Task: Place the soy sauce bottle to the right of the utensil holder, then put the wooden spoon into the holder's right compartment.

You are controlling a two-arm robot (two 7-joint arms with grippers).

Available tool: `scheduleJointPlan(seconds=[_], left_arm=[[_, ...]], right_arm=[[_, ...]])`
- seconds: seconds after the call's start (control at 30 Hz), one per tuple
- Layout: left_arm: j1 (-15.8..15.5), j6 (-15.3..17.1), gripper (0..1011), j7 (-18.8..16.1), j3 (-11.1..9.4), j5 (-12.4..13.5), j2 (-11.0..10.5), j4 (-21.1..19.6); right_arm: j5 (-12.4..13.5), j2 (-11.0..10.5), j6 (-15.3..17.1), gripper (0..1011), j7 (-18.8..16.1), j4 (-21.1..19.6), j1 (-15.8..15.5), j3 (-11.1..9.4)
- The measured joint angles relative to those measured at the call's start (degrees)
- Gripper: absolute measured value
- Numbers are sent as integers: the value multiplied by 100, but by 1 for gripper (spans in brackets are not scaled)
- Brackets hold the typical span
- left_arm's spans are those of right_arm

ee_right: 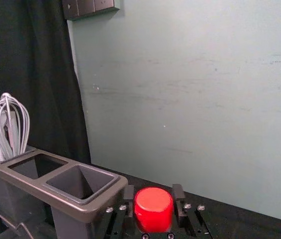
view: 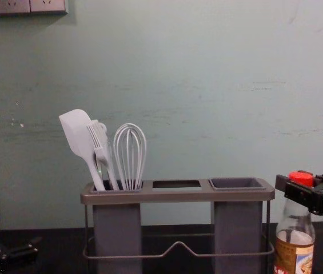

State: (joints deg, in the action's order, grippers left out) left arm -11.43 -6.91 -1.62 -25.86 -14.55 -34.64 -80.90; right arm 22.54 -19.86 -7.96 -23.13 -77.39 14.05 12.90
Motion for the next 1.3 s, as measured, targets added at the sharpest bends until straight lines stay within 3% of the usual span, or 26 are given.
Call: scheduleJointPlan(seconds=[0.2, 0.4, 0.6, 0.93, 1.3], left_arm=[[0, 0, 1005, 0, 0, 0, 0, 0], [0, 0, 1005, 0, 0, 0, 0, 0], [0, 0, 1005, 0, 0, 0, 0, 0], [0, 0, 1005, 0, 0, 0, 0, 0], [0, 0, 1005, 0, 0, 0, 0, 0]], right_arm=[[64, 17, 25, 651, 0, -160, -28, -74], [107, -82, 23, 864, 53, -624, -185, -216], [126, -262, 7, 999, 49, -1151, -450, -338], [173, -628, -105, 1004, -264, -2000, -1055, -329], [135, -1002, -25, 1004, -655, -2442, -1548, 187]])
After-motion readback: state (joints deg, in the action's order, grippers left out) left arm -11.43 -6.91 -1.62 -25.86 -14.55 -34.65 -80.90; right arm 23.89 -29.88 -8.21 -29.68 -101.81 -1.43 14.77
